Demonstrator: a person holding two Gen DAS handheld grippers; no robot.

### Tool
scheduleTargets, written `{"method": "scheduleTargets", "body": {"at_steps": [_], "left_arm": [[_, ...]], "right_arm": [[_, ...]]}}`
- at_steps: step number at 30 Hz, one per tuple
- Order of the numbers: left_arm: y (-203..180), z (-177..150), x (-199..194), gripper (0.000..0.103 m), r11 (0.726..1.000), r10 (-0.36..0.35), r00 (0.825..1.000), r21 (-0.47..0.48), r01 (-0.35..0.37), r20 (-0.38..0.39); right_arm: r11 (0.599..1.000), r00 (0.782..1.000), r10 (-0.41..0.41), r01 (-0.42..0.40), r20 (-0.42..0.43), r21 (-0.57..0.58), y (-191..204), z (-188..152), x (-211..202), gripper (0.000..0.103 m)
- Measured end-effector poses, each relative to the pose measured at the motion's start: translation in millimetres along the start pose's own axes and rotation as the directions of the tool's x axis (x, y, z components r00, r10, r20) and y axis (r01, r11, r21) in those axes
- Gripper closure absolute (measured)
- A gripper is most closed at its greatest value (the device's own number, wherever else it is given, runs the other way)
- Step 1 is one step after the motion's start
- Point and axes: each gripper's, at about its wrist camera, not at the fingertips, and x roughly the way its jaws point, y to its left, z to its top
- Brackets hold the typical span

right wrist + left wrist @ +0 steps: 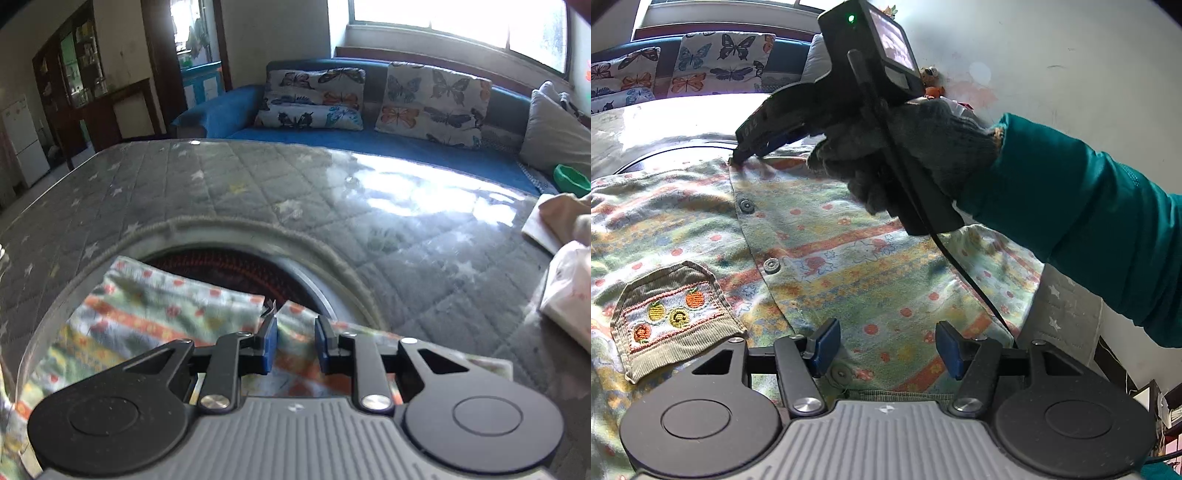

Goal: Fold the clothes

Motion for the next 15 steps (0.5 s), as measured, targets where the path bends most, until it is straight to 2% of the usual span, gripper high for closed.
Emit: {"method": "scheduleTargets", "body": {"at_steps": [4,8,15], "left_arm": [[0.8,-0.3,-0.3,0.042,1.0,-0.004,1.0,-0.003,0.004,0.001],[0.0,-0.6,-0.2,0.041,1.0,-0.005,1.0,-0.001,0.005,0.004],[-1.5,-0.4,0.2,0.041,1.0,-0.002,1.0,-0.004,0.002,0.003]], "right_arm": [[1.0,0.999,-0.026,0.026,-0.022,0.002,-8.1,1.5,-7.9,0.082],[0.994,0.996,-0.07,0.065,-0.049,-0.089,-0.6,-8.4,-6.7,0.082],[0.994,0.996,-0.091,0.09,-0.007,-0.062,4.4,-2.0,7.2,0.08]]}}
